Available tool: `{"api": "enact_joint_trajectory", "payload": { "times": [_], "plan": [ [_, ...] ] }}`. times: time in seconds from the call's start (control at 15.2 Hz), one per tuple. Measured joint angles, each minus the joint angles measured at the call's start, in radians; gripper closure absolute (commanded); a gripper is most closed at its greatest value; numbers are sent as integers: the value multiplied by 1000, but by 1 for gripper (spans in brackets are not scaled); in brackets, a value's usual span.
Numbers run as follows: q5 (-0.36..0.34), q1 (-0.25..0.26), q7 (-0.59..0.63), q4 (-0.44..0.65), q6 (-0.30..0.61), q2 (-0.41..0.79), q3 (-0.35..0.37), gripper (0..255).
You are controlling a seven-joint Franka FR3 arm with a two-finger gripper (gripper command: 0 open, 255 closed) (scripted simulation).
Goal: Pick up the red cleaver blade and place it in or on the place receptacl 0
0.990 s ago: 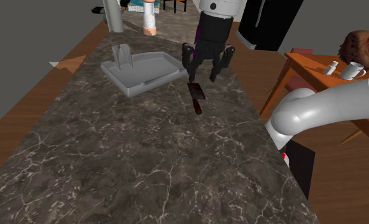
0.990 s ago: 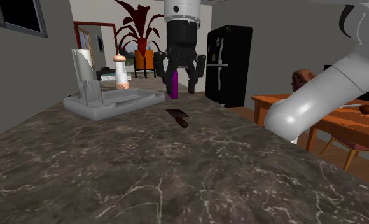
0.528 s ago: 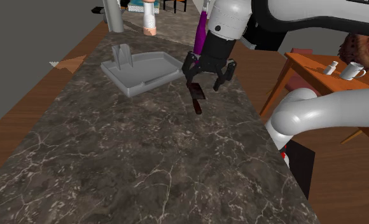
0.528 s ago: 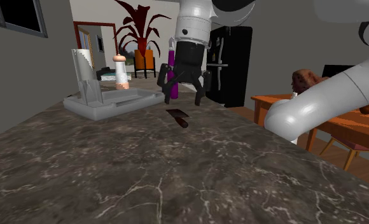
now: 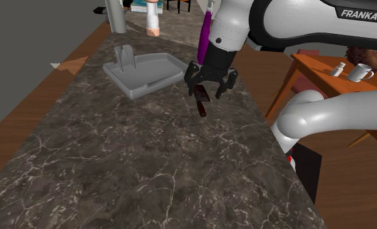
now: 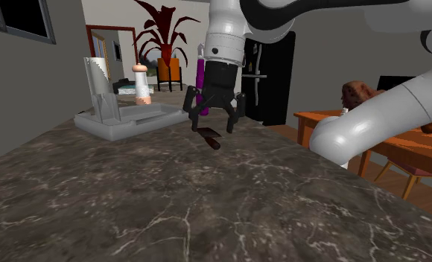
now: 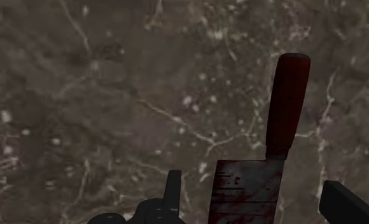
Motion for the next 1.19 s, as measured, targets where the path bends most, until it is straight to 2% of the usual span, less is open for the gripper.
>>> {"api": "enact_joint_trajectory", "payload": {
  "times": [0.13, 0.2, 0.79, 0.86, 0.99, 1.19],
  "plan": [
    [0, 0, 0, 0, 0, 0, 0, 0],
    [0, 0, 0, 0, 0, 0, 0, 255],
    [-1, 0, 0, 2, -1, 0, -1, 255],
    [-1, 0, 0, 2, -1, 0, -1, 0],
    [-8, 1, 4, 24, -15, 11, 8, 0],
    [-48, 5, 25, 144, -110, 81, 56, 0]
  ]
}}
